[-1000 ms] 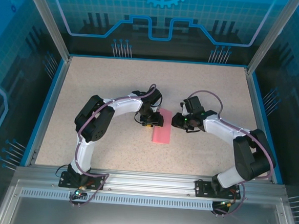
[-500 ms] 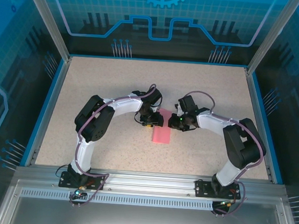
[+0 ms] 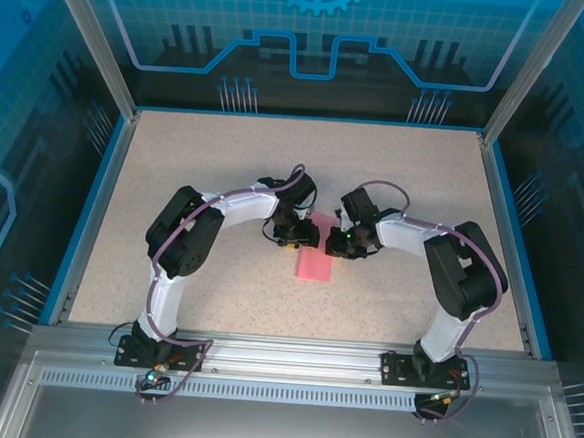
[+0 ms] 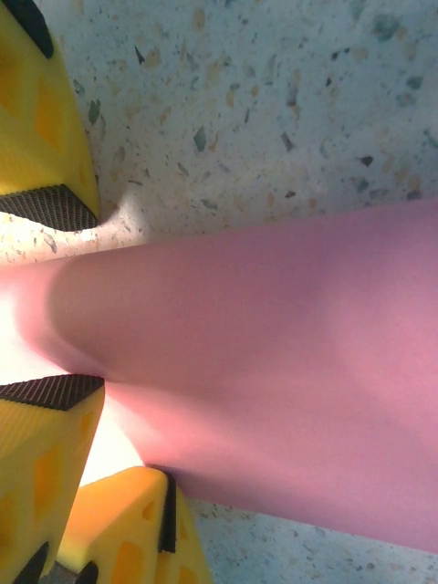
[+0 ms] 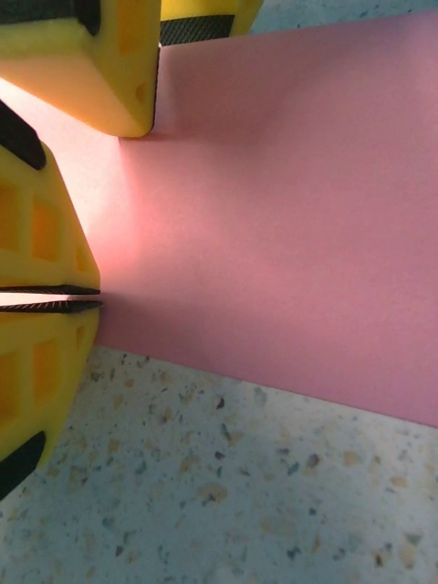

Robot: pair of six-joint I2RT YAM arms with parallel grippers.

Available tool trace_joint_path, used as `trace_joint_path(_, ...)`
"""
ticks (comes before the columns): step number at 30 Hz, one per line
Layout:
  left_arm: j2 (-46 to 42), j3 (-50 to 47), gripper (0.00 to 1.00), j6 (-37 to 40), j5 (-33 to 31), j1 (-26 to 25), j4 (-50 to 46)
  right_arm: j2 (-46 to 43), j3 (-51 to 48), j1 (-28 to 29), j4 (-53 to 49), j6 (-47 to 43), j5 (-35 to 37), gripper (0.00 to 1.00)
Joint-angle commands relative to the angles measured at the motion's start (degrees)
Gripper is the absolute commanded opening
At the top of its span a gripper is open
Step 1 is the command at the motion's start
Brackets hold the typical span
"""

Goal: Fold a paper plane with a square sheet of paper (fold left side to right side)
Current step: Hold the square sheet of paper at the center of the table.

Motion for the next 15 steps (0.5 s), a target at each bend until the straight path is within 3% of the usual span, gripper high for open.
trace_joint_path(1,5.3,-2.6,0.51,-0.2,-0.6,-1.8,1.5,1.4,0.7,1.1,-4.7,-1.6,2.5,0.14)
trace_joint_path(15,-10.7,-8.7,0.64,-0.8,2.5,2.5,5.8,4.1,0.1,1.2,-4.6,-2.0,2.3,0.14)
